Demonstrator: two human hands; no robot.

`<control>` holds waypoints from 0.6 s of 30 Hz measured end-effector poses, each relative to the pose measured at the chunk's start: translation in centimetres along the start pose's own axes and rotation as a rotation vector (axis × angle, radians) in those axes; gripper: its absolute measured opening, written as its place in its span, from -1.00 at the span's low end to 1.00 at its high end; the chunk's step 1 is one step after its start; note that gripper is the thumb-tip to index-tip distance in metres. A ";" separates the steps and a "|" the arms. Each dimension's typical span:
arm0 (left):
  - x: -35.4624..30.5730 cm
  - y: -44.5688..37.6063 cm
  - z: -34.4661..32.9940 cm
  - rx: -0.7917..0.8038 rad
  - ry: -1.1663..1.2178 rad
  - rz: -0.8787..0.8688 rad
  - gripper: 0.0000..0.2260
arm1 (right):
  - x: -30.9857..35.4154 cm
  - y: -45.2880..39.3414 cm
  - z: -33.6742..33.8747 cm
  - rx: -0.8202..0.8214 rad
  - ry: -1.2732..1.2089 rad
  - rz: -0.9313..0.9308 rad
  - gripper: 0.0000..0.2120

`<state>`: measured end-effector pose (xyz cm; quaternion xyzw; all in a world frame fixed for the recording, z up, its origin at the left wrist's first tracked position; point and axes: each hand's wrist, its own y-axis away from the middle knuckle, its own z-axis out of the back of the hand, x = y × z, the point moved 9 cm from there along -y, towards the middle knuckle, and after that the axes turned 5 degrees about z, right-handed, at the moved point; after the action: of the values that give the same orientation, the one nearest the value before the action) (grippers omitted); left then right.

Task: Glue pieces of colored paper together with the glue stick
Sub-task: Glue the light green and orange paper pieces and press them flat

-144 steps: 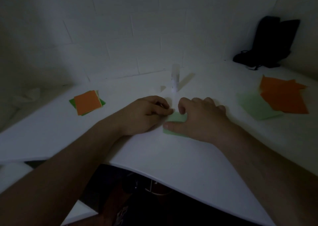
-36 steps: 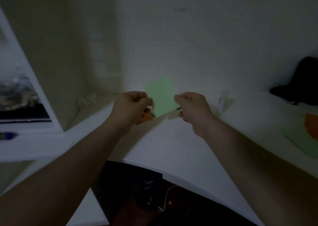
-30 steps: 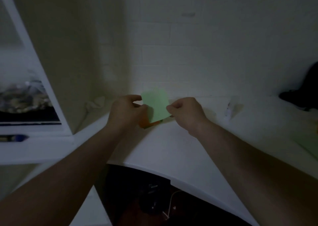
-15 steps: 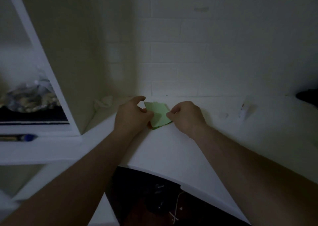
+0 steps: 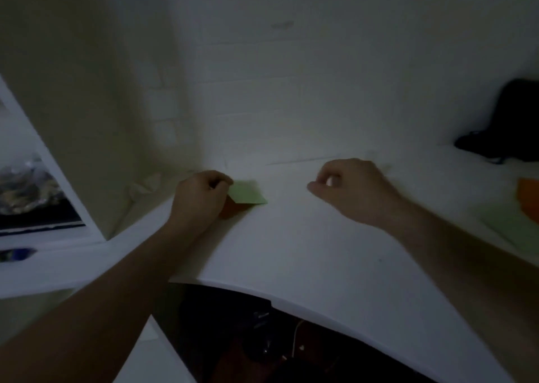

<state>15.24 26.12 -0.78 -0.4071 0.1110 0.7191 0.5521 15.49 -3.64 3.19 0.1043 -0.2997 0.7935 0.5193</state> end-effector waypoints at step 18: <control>-32.9 16.1 -27.0 0.773 -0.381 -0.724 -0.53 | -25.8 12.0 15.7 -0.229 0.119 -0.372 -0.77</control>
<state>15.41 -19.36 0.48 -0.0502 0.1180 0.4515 0.8830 13.92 -35.80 -0.98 0.0510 -0.3324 0.6497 0.6817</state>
